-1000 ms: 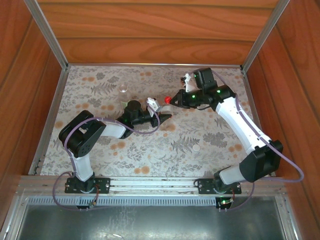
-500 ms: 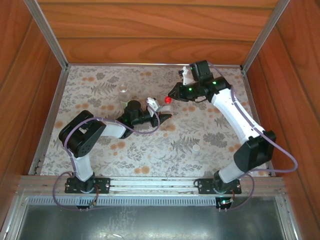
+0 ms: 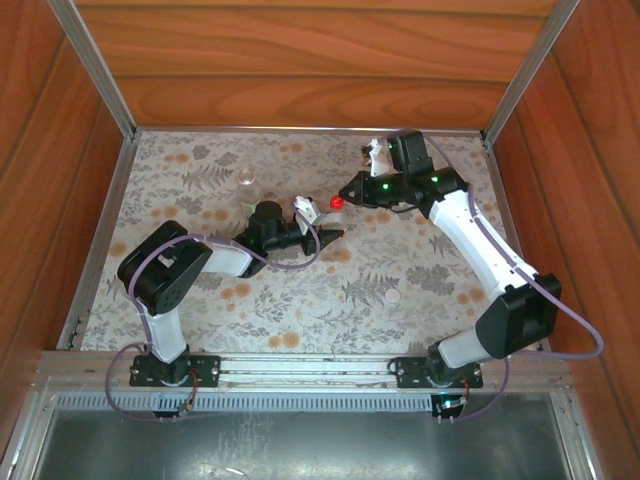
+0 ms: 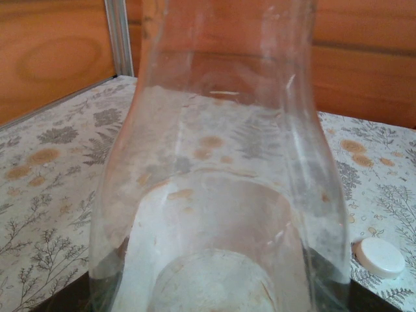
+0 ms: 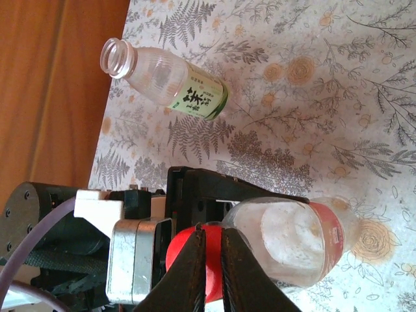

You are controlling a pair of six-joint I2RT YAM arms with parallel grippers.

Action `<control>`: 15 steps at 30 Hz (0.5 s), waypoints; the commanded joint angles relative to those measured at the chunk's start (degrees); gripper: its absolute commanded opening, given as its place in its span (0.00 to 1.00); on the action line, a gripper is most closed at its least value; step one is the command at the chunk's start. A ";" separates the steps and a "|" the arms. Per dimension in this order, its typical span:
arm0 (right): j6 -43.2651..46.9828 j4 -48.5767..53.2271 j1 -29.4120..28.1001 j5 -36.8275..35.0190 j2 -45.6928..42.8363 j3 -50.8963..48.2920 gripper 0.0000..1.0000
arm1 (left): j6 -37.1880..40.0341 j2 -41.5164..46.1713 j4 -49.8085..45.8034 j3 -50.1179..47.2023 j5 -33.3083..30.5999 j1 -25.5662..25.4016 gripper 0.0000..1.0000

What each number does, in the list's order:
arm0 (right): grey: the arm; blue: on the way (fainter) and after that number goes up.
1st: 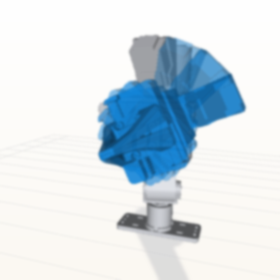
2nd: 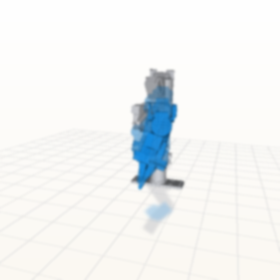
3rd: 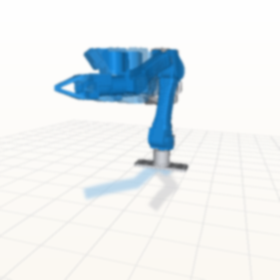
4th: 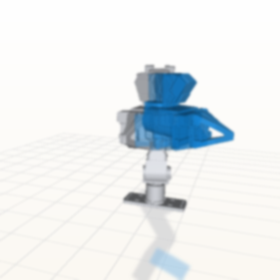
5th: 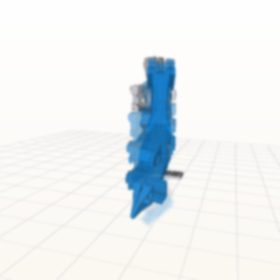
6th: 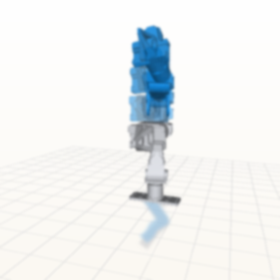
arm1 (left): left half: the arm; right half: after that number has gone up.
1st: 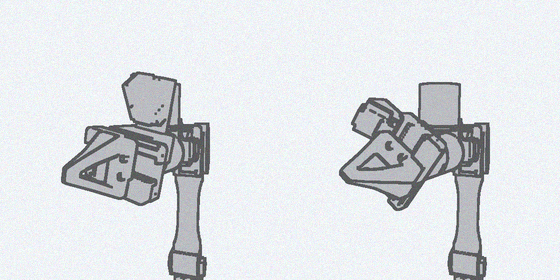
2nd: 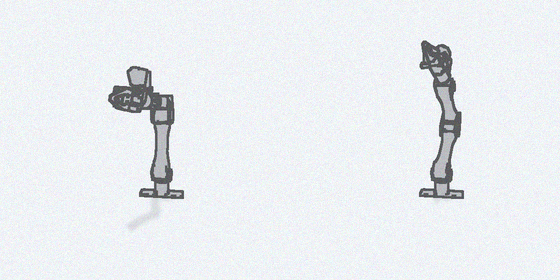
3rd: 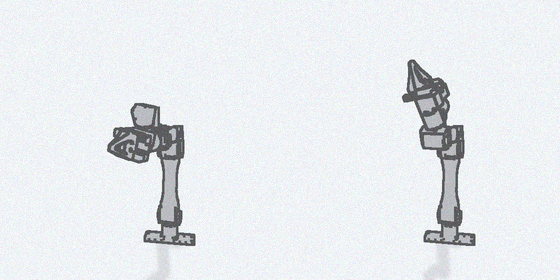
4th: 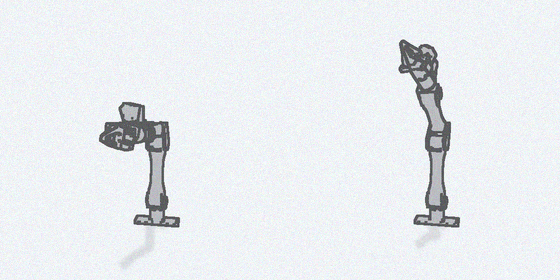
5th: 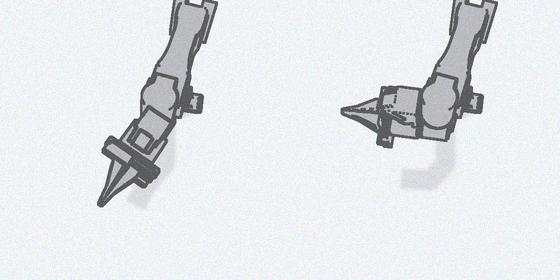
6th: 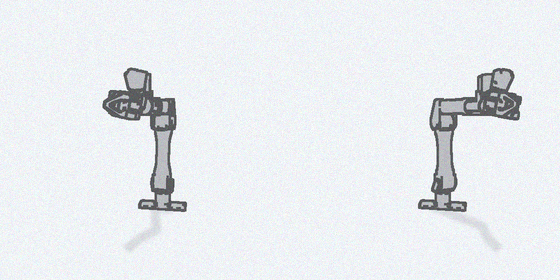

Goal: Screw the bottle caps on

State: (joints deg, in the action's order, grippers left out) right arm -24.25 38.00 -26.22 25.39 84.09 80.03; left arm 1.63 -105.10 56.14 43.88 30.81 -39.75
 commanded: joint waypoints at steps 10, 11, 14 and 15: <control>22.73 17.58 -2.18 -7.65 -0.78 11.27 0.48 | 2.81 4.64 -7.96 -4.13 -3.76 1.21 0.51; 27.09 19.17 -2.75 -8.58 -0.69 12.72 0.55 | 3.61 5.31 -8.56 -4.44 -2.93 1.45 0.51; 38.41 23.04 -4.80 -11.43 -0.71 15.86 0.69 | 4.87 6.72 -11.12 -4.63 0.89 2.43 0.51; 41.98 24.50 -5.90 -12.56 -0.53 16.99 0.71 | 5.44 7.19 -11.69 -4.76 1.41 2.60 0.51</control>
State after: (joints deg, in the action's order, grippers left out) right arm 1.52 55.09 -29.63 16.43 83.09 94.45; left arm 4.27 -99.04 50.89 40.25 29.39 -38.20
